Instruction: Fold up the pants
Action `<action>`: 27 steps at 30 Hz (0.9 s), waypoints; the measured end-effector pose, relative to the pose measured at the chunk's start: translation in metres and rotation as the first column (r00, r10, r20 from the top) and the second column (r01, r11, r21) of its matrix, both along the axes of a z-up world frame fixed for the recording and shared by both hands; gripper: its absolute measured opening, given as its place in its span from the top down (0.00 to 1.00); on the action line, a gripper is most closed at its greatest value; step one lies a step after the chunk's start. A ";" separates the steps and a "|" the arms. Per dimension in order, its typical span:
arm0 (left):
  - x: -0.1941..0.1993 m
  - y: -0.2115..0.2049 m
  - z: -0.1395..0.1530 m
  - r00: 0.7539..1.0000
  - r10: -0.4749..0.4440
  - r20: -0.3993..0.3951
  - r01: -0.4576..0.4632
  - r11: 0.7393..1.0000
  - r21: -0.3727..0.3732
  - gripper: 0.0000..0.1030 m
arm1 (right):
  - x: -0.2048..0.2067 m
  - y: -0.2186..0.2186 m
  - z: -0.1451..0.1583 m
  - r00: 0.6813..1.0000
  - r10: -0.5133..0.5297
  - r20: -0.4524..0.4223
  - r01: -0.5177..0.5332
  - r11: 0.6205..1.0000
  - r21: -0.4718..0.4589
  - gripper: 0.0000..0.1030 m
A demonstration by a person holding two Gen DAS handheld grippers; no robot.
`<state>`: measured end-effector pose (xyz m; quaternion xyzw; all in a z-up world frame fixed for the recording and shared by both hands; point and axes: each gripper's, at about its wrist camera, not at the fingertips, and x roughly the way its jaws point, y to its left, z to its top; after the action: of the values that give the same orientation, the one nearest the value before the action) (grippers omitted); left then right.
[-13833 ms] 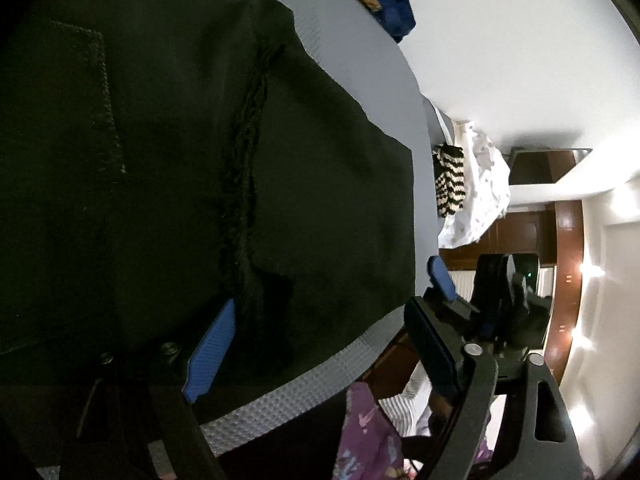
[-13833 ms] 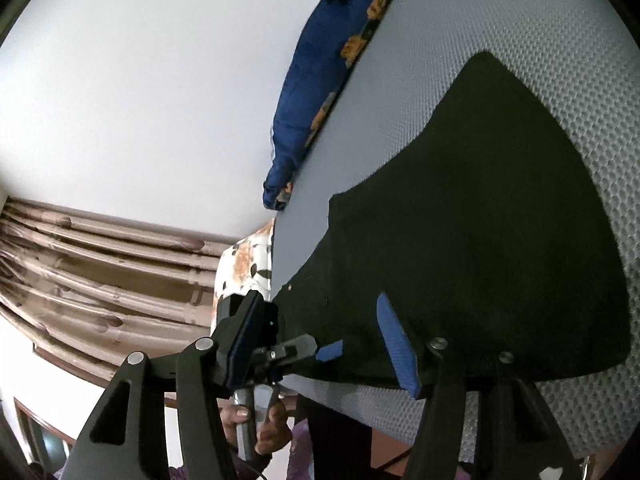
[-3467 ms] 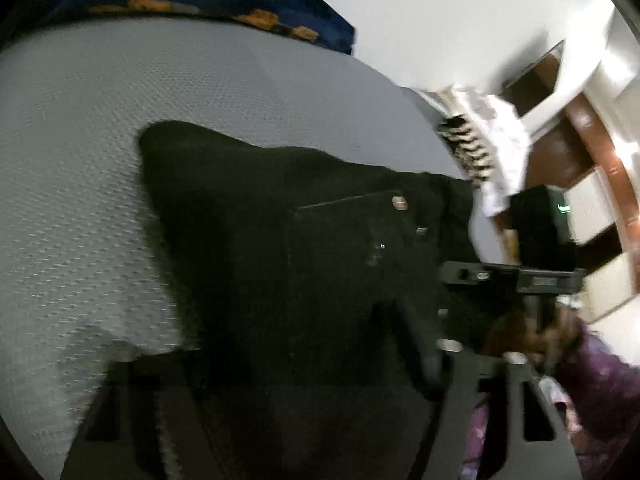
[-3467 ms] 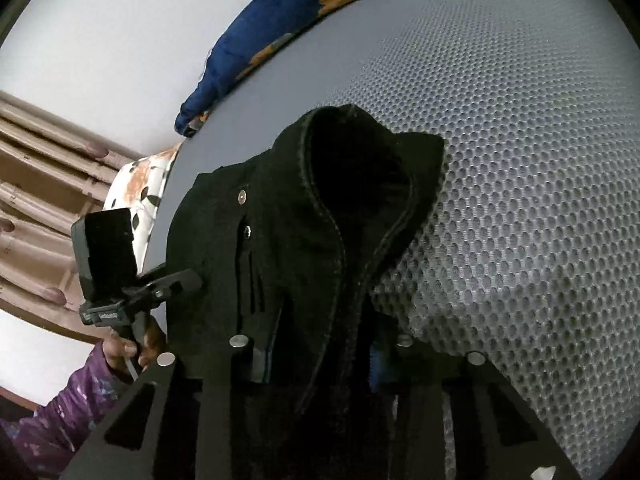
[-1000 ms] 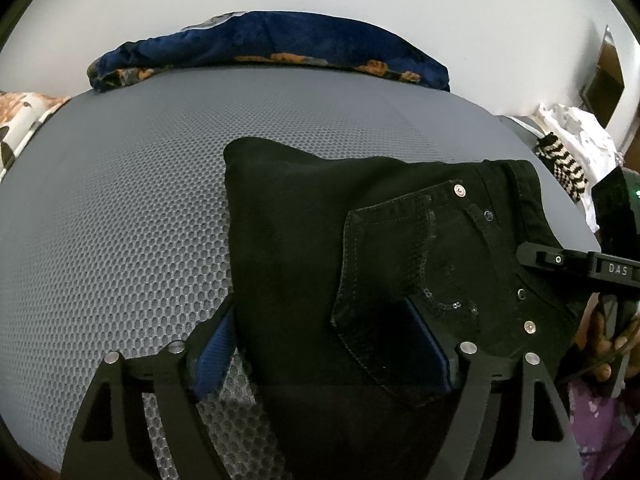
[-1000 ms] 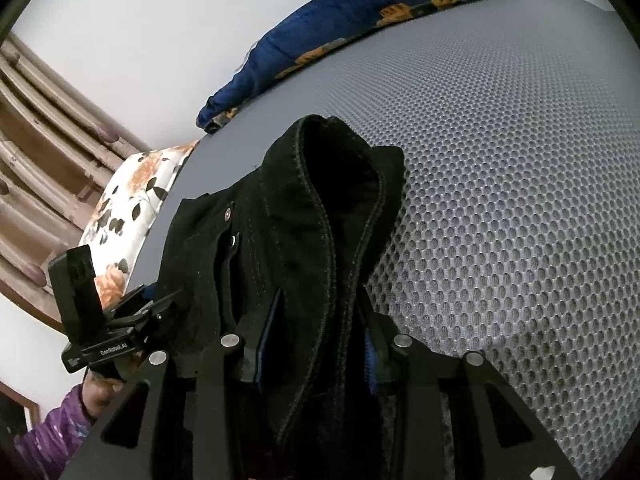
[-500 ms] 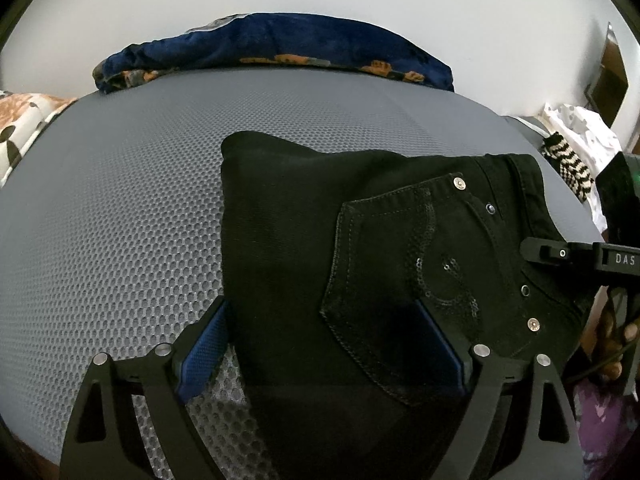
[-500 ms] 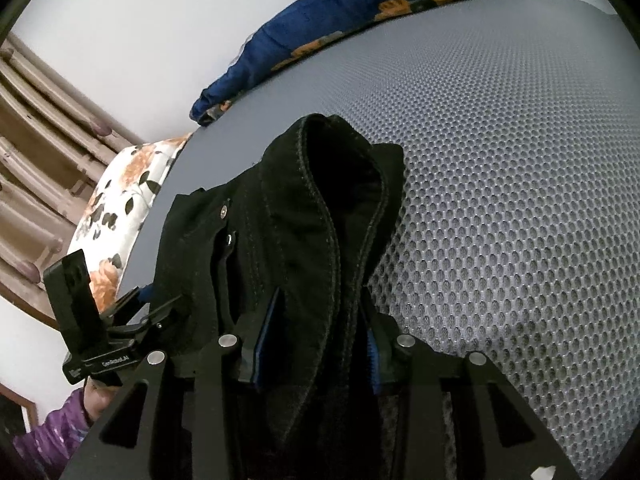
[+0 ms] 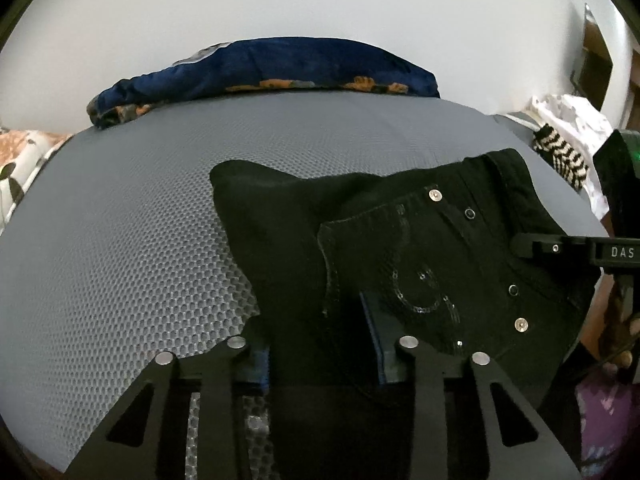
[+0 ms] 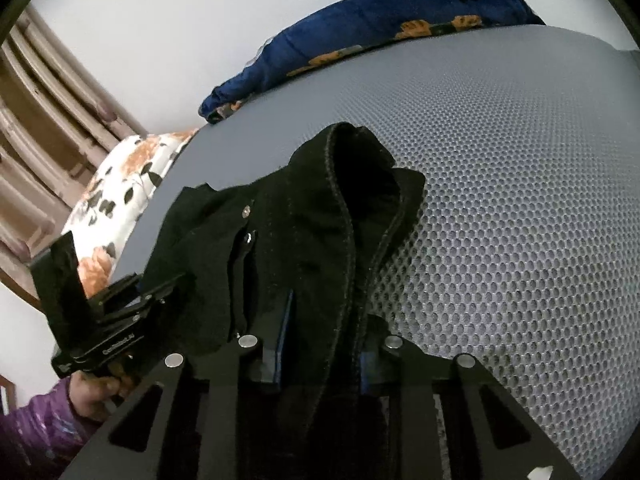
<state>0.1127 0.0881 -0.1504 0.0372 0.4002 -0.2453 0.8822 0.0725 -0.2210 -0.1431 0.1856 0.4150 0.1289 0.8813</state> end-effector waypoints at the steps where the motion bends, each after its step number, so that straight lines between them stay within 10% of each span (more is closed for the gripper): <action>1: 0.000 -0.001 0.001 1.000 -0.003 0.004 0.003 1.000 0.006 0.68 | 0.000 0.001 0.002 1.000 0.003 0.006 -0.003 1.000 -0.005 0.77; 27: 0.021 0.018 0.037 0.997 0.028 0.068 -0.029 0.999 0.013 0.73 | 0.021 0.023 0.023 0.998 0.040 0.050 -0.044 0.995 0.092 0.78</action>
<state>0.1335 0.1064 -0.1132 0.0458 0.3722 -0.2286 0.8984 0.0932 -0.1983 -0.1197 0.2146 0.3911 0.1711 0.8784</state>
